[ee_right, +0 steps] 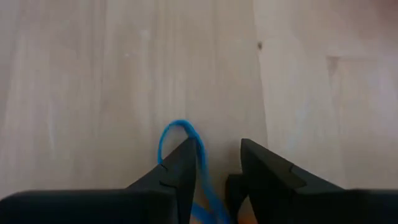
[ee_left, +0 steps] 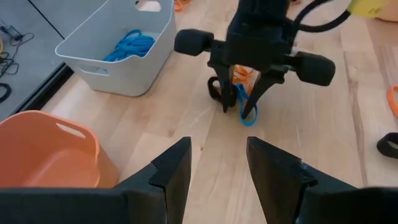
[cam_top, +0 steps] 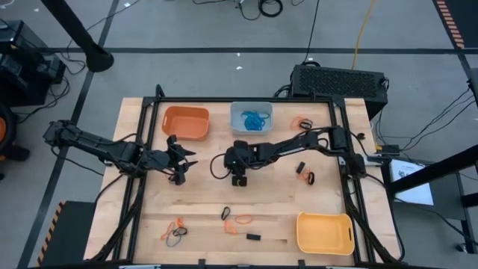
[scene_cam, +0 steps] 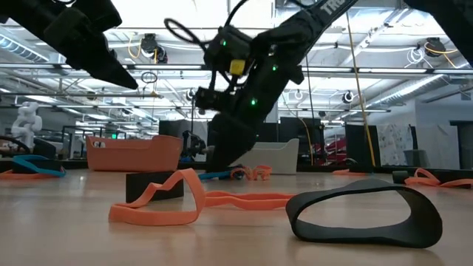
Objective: Sort rubber bands into baskets
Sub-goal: Put the blue rubberband into the gray bin
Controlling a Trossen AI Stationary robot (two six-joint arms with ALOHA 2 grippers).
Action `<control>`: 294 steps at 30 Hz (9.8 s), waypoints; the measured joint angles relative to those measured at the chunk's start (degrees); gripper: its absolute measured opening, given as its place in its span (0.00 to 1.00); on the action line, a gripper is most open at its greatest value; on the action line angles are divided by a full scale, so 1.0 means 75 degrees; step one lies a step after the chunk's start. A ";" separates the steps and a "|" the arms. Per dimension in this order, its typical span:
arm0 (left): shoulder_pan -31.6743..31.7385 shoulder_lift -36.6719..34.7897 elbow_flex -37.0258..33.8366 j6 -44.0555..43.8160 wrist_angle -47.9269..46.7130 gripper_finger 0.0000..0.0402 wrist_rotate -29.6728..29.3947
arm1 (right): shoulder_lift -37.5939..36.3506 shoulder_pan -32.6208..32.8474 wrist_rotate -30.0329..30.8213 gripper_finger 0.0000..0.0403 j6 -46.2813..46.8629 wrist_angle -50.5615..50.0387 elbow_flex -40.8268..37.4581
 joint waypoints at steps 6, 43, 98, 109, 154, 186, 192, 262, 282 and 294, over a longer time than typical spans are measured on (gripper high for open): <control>0.0002 0.0003 0.0002 -0.0003 -0.0017 0.41 0.0000 | 0.0043 -0.0011 0.0026 0.27 0.0074 -0.0220 0.0023; 0.0000 0.0003 0.0000 -0.0032 -0.0218 0.41 -0.0001 | -0.0126 -0.0383 0.1085 0.00 0.0046 -0.5287 0.3008; 0.0017 0.0003 -0.0003 0.0172 -0.0801 0.41 0.0225 | -0.1057 -0.5104 0.0691 0.29 0.0469 -0.8306 0.3320; 0.0027 0.0000 -0.0003 0.0958 -0.0022 0.41 0.0424 | -0.1899 -0.6605 0.0602 0.29 0.0843 -0.8052 0.0543; 0.0023 0.0866 -0.0003 0.0730 0.0483 0.41 0.0737 | -0.2399 -0.7674 -0.0348 0.01 0.1613 -0.5107 -0.2339; 0.0020 0.0863 0.0000 0.1148 0.0869 0.41 0.0650 | -0.4969 -0.5682 -0.0437 0.00 0.2985 -0.7716 -0.0732; 0.0020 0.0863 0.0000 0.1148 0.0859 0.41 0.0650 | -0.4556 -0.4753 0.0133 0.07 0.2611 -0.7256 -0.0732; 0.0058 0.0860 0.0002 0.0985 0.0663 0.41 0.0714 | -0.2375 -0.5059 -0.0265 0.26 0.0399 -0.5580 -0.2917; 0.0058 0.0860 0.0002 0.0965 0.0659 0.41 0.0752 | -0.5555 -0.4363 -0.0206 0.00 0.2031 -0.6398 -0.2772; 0.0058 0.0861 0.0002 0.0974 0.0686 0.41 0.0533 | -0.5558 -0.2674 -0.1375 0.00 0.2279 -0.0386 -0.2763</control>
